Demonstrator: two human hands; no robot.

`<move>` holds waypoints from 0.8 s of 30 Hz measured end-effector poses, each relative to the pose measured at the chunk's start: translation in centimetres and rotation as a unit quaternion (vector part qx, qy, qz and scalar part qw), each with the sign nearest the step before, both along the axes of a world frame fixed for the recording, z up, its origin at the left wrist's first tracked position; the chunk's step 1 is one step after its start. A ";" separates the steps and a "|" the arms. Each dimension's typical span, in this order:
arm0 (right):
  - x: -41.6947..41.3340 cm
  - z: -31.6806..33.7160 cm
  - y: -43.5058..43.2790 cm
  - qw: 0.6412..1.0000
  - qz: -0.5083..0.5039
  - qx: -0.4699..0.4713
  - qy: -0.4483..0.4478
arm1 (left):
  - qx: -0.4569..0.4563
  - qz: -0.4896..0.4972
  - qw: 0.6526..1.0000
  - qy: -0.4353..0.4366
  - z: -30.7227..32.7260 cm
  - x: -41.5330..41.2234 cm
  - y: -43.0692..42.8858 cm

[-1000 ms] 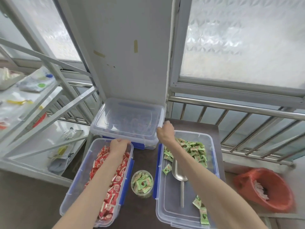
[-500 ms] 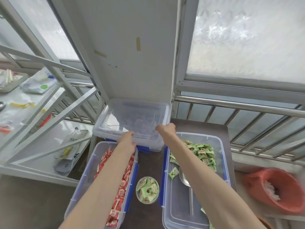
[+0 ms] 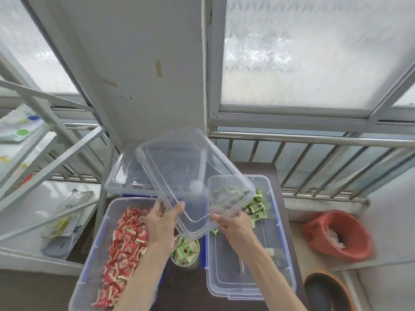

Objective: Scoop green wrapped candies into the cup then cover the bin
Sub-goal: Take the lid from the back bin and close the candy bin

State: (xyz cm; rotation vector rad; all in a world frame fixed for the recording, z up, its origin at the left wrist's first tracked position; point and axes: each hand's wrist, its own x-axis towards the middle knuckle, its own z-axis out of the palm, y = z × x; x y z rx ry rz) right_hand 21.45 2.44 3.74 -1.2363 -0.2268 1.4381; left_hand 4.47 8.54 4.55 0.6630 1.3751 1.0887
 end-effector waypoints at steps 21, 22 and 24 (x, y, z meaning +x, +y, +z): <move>6.1 -5.5 -17.7 0.884 -0.150 -0.153 -0.416 | 0.003 -0.334 0.904 0.266 -5.4 4.0 -13.2; 6.0 -5.8 -17.9 0.883 -0.145 -0.160 -0.416 | 0.005 -0.344 0.899 0.271 -5.7 4.0 -13.5; 6.0 -6.1 -18.3 0.890 -0.134 -0.162 -0.405 | 0.020 -0.353 0.893 0.278 -6.3 3.9 -13.9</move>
